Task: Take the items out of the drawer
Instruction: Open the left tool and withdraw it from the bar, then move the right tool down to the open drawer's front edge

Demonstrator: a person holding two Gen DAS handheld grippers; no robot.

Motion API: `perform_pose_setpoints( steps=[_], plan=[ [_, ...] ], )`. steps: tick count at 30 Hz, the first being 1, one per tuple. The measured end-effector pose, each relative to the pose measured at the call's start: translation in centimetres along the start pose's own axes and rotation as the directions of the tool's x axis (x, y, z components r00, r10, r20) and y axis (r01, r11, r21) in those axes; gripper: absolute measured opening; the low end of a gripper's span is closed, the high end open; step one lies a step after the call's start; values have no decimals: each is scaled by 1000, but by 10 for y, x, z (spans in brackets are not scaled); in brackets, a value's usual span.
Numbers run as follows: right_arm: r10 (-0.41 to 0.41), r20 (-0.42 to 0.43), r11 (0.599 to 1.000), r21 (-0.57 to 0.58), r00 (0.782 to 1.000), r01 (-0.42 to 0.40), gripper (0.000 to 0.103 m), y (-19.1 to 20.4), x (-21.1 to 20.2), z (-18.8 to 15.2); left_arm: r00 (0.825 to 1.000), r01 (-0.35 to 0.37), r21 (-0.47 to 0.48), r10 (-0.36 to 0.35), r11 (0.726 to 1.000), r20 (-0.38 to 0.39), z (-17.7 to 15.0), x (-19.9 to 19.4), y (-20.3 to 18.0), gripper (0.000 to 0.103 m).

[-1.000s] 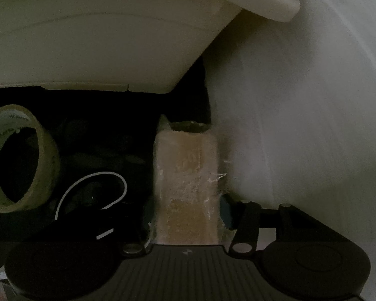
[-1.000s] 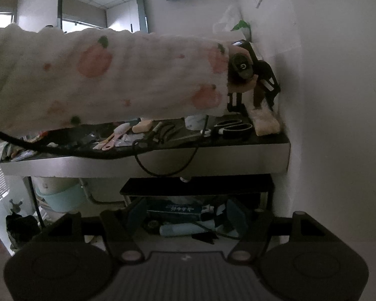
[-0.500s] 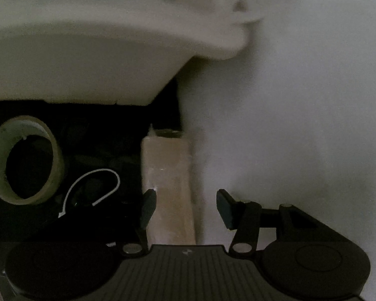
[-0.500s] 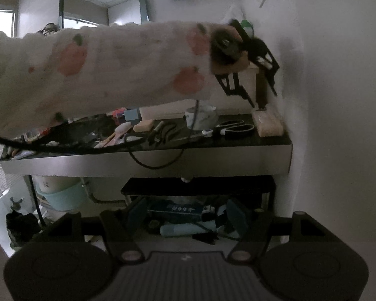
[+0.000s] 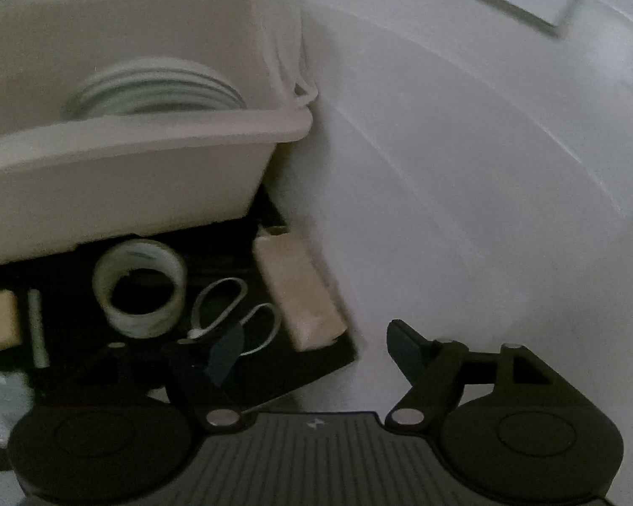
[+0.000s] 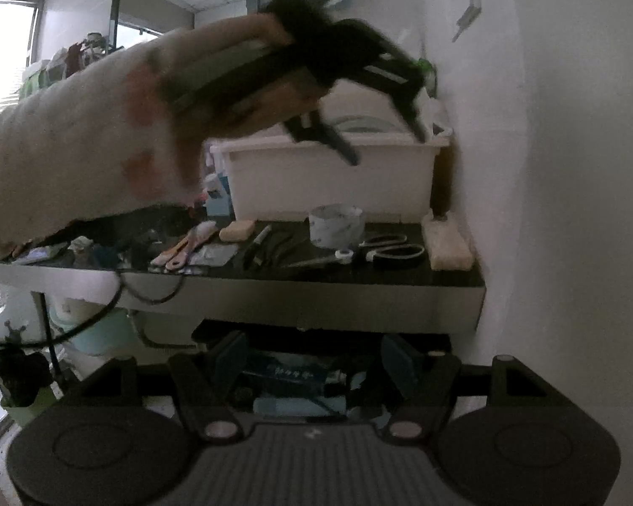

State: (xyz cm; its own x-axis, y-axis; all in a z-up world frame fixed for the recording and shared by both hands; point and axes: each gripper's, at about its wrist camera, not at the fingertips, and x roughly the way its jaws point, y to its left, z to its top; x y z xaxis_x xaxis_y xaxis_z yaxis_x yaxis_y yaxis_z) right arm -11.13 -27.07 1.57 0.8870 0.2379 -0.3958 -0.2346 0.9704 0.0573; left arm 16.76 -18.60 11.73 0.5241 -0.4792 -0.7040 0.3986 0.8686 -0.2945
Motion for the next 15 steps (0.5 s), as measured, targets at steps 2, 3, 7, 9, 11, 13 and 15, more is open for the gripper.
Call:
perform_pose_setpoints(
  steps=[2,3,7,9,11,13,15],
  plan=[
    [1,6,1000,-5,1000,-1,71,0,0,3,1000,-7,39,6,999,26,-9,-19,1,76],
    [1,7,1000,-5,1000,-1,70,0,0,4,1000,-12,45,11,999,28,-15,-24,6,78],
    [1,18,1000,21,1000,-1,71,2,2,9,999,-3,33,1,999,50,-44,-42,27,81],
    [-5,39,999,33,999,4,80,3,0,11,998,-5,8,4,1000,70,-60,-49,40,82],
    [-27,57,999,35,998,25,82,6,1,13,995,-22,-48,26,999,94,-78,-54,57,83],
    [-44,54,999,33,998,42,82,8,3,14,996,-5,-106,14,994,86,-93,-57,74,84],
    [-57,51,998,33,997,56,82,9,6,15,997,7,-129,3,992,74,-106,-60,88,84]
  ],
)
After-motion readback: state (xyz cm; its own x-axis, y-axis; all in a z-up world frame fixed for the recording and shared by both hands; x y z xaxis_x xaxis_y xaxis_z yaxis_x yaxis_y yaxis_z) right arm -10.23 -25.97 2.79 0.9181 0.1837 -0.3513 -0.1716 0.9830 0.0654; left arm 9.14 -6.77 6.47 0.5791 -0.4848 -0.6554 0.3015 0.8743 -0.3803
